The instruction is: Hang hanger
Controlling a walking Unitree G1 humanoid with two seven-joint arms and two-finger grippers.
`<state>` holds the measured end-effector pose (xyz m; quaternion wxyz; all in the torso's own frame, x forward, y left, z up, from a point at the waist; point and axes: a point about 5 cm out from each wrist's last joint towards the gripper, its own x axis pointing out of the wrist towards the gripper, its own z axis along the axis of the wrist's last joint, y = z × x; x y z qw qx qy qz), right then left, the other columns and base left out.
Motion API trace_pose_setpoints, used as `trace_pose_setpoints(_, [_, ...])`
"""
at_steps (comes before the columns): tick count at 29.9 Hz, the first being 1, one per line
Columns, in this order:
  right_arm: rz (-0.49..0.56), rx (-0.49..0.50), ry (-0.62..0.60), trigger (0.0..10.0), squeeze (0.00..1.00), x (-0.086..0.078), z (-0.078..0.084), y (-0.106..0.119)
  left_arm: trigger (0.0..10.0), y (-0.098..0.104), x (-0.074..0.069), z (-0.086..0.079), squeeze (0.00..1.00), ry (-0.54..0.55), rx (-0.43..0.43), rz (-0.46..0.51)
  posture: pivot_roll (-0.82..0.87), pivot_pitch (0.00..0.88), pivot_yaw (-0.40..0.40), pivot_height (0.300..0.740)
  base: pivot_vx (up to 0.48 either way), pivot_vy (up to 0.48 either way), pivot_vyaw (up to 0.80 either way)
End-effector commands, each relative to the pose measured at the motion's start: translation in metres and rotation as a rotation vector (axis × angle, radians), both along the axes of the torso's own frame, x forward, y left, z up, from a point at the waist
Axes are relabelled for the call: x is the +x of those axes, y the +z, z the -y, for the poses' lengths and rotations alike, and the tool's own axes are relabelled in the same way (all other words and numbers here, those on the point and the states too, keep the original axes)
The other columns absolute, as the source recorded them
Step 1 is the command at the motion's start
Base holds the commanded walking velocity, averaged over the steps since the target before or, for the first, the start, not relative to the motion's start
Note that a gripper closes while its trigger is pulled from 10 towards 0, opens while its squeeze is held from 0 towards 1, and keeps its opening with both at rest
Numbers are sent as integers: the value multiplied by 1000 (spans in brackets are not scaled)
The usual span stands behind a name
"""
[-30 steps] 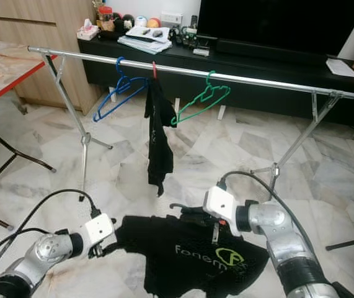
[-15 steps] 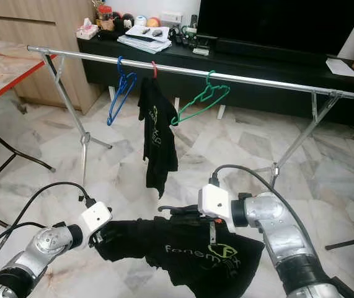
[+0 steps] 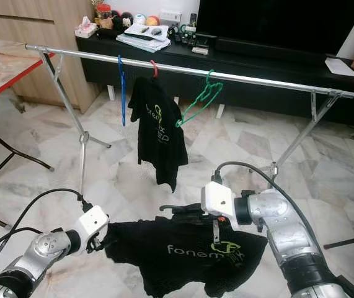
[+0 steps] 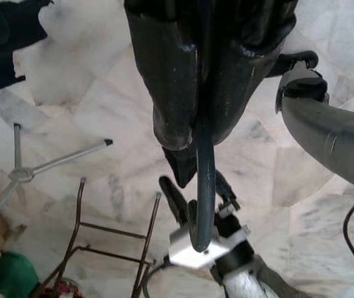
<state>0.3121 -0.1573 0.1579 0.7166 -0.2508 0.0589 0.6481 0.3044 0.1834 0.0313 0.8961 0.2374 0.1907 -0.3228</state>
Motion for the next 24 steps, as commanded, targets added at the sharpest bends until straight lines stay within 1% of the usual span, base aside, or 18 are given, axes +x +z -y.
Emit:
trace_pose_setpoints(1, [24, 10, 11, 10000, 0, -2, 3, 8, 10000, -2, 0, 2, 0, 3, -19, -18, -50, 106, -78, 740, 0, 0, 0])
trace_pose_setpoints(4, [25, 18, 18, 10000, 0, -2, 3, 10, 10000, -3, -1, 4, 0, -1, -40, -37, -55, 106, -79, 740, 0, 0, 0])
trace_pose_setpoints(7, [28, 24, 20, 10000, 0, -2, 4, 14, 10000, -6, -2, 6, 0, 3, -41, -54, -64, 102, -80, 740, 0, 0, 0])
trace_pose_setpoints(8, [29, 24, 21, 10000, 0, -2, 4, 14, 8235, -6, -2, 6, 0, 5, -43, -54, -64, 102, -80, 740, 0, 0, 0])
trace_pose_setpoints(9, [28, 23, 19, 10000, 0, -3, 5, 14, 4235, -6, -2, 6, 0, 8, -48, -54, -63, 102, -82, 740, 0, 0, 0])
trace_pose_setpoints(10, [27, 22, 18, 10000, 0, -3, 5, 14, 4235, -7, -2, 6, 0, 9, -50, -54, -63, 102, -82, 740, 0, 0, 0])
trace_pose_setpoints(11, [27, 20, 17, 10000, 0, -3, 6, 14, 0, -6, -2, 6, 0, 11, -54, -54, -63, 102, -82, 740, 0, 0, 0])
trace_pose_setpoints(24, [16, 15, 10, 10000, 0, -3, 5, 11, 0, -5, -1, 6, 0, 18, -66, -46, -59, 90, -83, 740, 0, 0, 0])
